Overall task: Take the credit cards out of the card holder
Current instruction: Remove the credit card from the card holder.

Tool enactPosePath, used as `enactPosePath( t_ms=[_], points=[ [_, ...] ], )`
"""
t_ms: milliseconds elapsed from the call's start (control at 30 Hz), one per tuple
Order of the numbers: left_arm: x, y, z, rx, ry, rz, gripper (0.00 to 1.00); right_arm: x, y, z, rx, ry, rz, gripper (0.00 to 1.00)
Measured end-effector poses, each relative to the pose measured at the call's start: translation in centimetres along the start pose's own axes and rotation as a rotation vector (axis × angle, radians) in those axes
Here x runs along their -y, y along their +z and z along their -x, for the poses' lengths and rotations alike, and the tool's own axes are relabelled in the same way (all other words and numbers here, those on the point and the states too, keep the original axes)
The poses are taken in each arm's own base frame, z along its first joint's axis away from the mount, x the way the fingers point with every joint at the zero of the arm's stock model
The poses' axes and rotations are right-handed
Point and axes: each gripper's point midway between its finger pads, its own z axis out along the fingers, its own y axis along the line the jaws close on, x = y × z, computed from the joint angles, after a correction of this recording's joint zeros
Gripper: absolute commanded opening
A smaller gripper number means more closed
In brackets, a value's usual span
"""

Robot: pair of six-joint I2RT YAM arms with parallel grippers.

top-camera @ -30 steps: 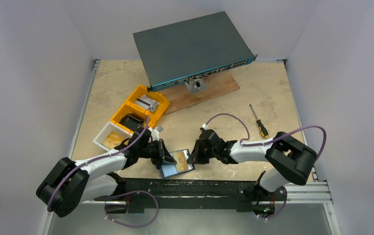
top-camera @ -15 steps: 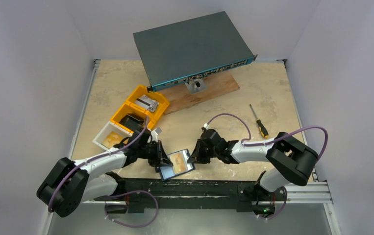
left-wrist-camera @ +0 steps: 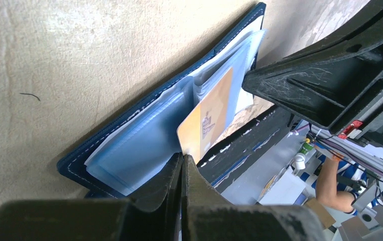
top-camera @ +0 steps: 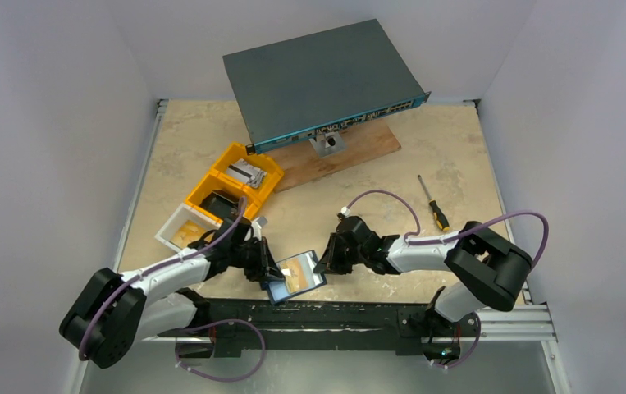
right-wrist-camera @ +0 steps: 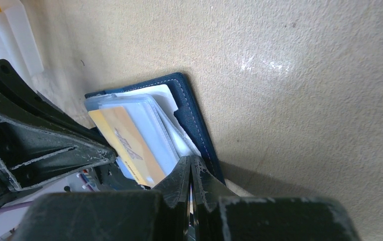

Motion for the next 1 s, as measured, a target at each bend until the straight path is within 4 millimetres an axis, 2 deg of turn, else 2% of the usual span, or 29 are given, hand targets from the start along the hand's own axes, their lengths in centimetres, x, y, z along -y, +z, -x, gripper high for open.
enactPosePath(
  t_ms=[233,600,1000],
  points=[
    [0.6,-0.7,0.3,0.03,0.013,-0.021,0.0,0.0,0.0,0.0,0.001,-0.001,0.001,0.0],
    [-0.7,-1.5,-0.1,0.033,-0.009,0.04,0.0,0.4,-0.6,0.5,0.021,-0.014,-0.026,0.0],
    [1.1,-3.1,0.6,0.075,0.024,0.004,0.0,1.6,-2.8,2.5,0.092,-0.121,-0.157,0.36]
  ],
)
